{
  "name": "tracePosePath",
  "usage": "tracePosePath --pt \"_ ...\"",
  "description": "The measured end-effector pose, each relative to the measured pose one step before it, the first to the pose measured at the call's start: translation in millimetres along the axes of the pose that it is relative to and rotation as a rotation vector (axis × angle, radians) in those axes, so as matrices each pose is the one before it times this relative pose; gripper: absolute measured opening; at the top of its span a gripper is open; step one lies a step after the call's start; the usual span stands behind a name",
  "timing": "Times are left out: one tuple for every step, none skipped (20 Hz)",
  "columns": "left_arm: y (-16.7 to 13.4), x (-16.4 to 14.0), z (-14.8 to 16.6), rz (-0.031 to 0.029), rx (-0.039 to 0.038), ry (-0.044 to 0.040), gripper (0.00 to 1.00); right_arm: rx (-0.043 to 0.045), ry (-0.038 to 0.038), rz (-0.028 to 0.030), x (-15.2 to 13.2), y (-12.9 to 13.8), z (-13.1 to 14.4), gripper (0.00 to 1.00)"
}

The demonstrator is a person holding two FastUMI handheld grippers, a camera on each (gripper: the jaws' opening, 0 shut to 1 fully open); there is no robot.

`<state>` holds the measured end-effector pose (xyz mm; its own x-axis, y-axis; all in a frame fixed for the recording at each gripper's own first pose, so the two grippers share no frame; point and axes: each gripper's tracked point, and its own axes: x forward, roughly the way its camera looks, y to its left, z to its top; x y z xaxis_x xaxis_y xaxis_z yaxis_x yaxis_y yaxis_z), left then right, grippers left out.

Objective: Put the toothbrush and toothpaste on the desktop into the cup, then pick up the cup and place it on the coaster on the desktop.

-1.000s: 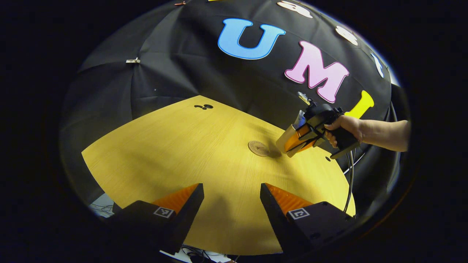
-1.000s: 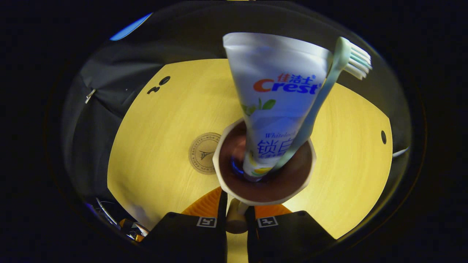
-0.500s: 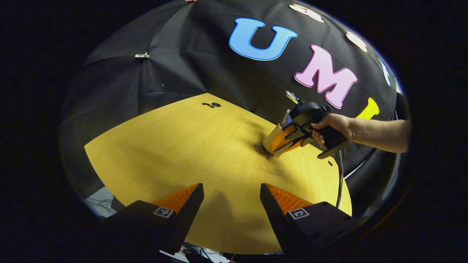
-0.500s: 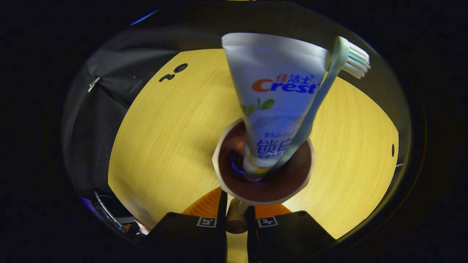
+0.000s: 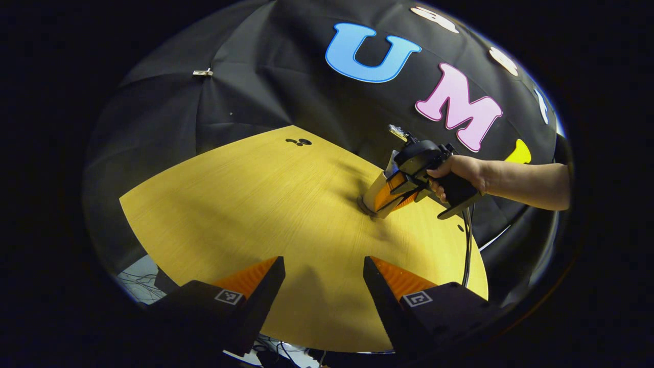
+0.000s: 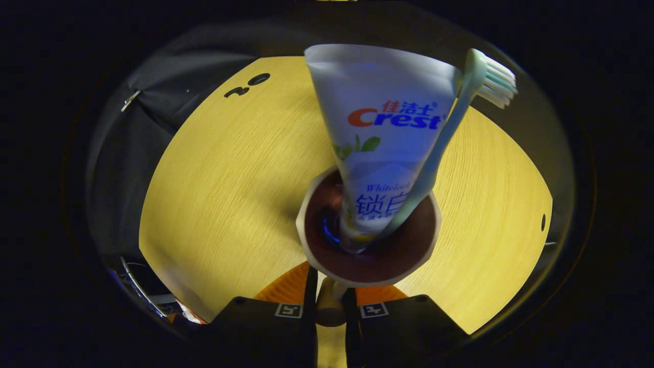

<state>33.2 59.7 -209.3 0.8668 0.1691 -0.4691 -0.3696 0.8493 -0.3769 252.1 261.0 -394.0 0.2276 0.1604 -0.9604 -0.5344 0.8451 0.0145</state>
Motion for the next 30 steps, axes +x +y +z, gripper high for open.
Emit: tracePosePath --pt "2.62 -0.11 1.06 0.00534 0.00519 -0.00122 0.98 -0.00191 0.00178 -0.00461 0.13 -0.26 0.05 0.26" --pt "2.13 -1.66 2.2 0.00347 0.00279 -0.00226 0.98 0.00158 0.00329 0.00013 -1.4 -0.78 -1.31 0.26" --pt "0.7 -1.41 1.12 0.00171 0.0002 -0.00258 0.98 0.00559 0.00006 0.00269 -0.01 0.29 0.68 0.28" --pt "0.99 -1.92 1.64 0.00059 -0.00257 -0.00129 0.98 0.00963 0.00309 0.0071 -3.12 -0.96 -1.64 0.28" --pt "0.61 -1.21 0.09 -0.0025 -0.00349 -0.00022 0.98 0.00955 -0.00526 0.01085 -4.38 -0.8 -0.34 0.3" --pt "-0.17 -2.39 0.98 -0.00147 -0.00215 0.00046 0.98 0.00699 -0.00764 0.00339 -5.23 -2.6 -0.37 0.32" --pt "-0.28 -2.1 -0.01 -0.00251 0.00172 0.00222 0.98 0.00982 -0.00895 0.01128 -5.32 1.01 -0.37 0.34" --pt "-1.12 -2.26 1.9 -0.00135 0.00581 0.00168 0.98 0.00571 -0.01202 0.00763 -5.06 2.02 2.18 0.39" --pt "-0.9 -2.96 1.57 -0.00222 0.00947 0.0011 0.98 0.00179 -0.01636 0.00246 -5.26 0.31 3.32 0.55" --pt "-2.09 -2.27 2.11 -0.00314 0.01023 0.00127 0.98 0.00371 -0.02095 -0.0029 -4.08 -1.51 3.47 0.61" --pt "-1.9 -1.24 2.73 -0.00527 0.01055 -0.0006 0.98 0.00588 -0.01834 0.00148 -6.07 -0.51 3.32 0.78" --pt "-3.75 -2.83 3.74 -0.00829 0.01065 -0.00287 0.98 0.01119 -0.0138 0.00652 -9.62 -0.47 0.06 0.83" --pt "-3.8 -2.85 2.38 -0.0098 0.01103 -0.00278 0.98 0.01217 -0.01457 0.0073 -11.62 -0.06 0.89 0.95" --pt "-4.32 -3.22 3.65 -0.00919 0.01308 -0.00416 0.98 0.00957 -0.01727 0.00251 -9.67 -1.1 0.01 0.98" --pt "-4.06 -2.95 3.85 -0.00891 0.01622 -0.00485 0.98 0.00906 -0.0232 0.00403 -12.36 -0.6 1.86 0.98" --pt "-5.04 -2.63 4.17 -0.01076 0.01975 -0.00551 0.98 0.0059 -0.02896 0.00316 -11.17 -0.5 2.03 0.99" --pt "-5.78 -2.99 2.57 -0.01302 0.02287 -0.00582 0.98 -0.00181 -0.03295 -0.00129 -13.55 -1.09 1.89 0.99" --pt "-6.62 -2.68 3.2 -0.01425 0.02663 -0.00356 0.98 -0.00569 -0.0346 -0.00551 -15.33 -3.53 1.08 0.98" --pt "-6.08 -3.48 2.22 -0.01166 0.0323 -0.00665 0.98 -0.00451 -0.03667 -0.00964 -13.37 -3.25 1.86 0.99" --pt "-5.82 -2.66 4.98 -0.00982 0.03722 -0.00896 0.98 0.00007 -0.03248 -0.0087 -12.82 -4.25 -0.6 0.99" --pt "-5.17 -2.28 3.76 -0.00479 0.044 -0.01037 0.98 0.00514 -0.03134 -0.00817 -14.86 -3.39 -0.34 0.99" --pt "-2.47 -2.83 4.73 0.00527 0.04755 -0.01396 0.97 -0.00604 -0.03484 -0.0118 -14.89 -4.39 -2.15 0.99" --pt "-0.33 -2.16 3.98 0.01783 0.04409 -0.01372 0.97 -0.01446 -0.03677 -0.0327 -13.68 -9.71 -2.79 0.99" --pt "-3.08 -2.2 3.08 0.00566 0.03215 -0.0072 0.97 -0.00773 -0.03815 -0.03333 -14.76 -9.86 -3.25 0.99" --pt "-7.93 -1.94 1.33 -0.01383 0.02299 -0.00713 0.98 0.01149 -0.04455 -0.02072 -16.24 -6.08 -2.91 0.99" --pt "-7.82 -3.34 4.09 -0.01612 0.02006 -0.01039 0.98 0.02962 -0.04838 -0.00562 -18.65 -0.95 -2.24 0.99" --pt "-4.99 -2.52 3.81 -0.0134 0.0149 -0.01316 0.98 0.03556 -0.04597 0.00429 -20.87 -0.1 -2.31 0.99" --pt "-4.38 -4.66 6.1 -0.01406 0.01037 -0.01346 0.98 0.02871 -0.04636 -0.00685 -20.02 -4.18 -1.82 0.99" --pt "-6.23 -3.98 5.07 -0.01643 0.0061 -0.01615 0.98 0.02082 -0.0436 -0.02812 -18.91 -7.44 -2.61 0.99" --pt "-4.57 -5.01 7.04 -0.00959 0.00493 -0.01853 0.98 0.01362 -0.0393 -0.02671 -17.82 -8.9 -4.57 0.99"
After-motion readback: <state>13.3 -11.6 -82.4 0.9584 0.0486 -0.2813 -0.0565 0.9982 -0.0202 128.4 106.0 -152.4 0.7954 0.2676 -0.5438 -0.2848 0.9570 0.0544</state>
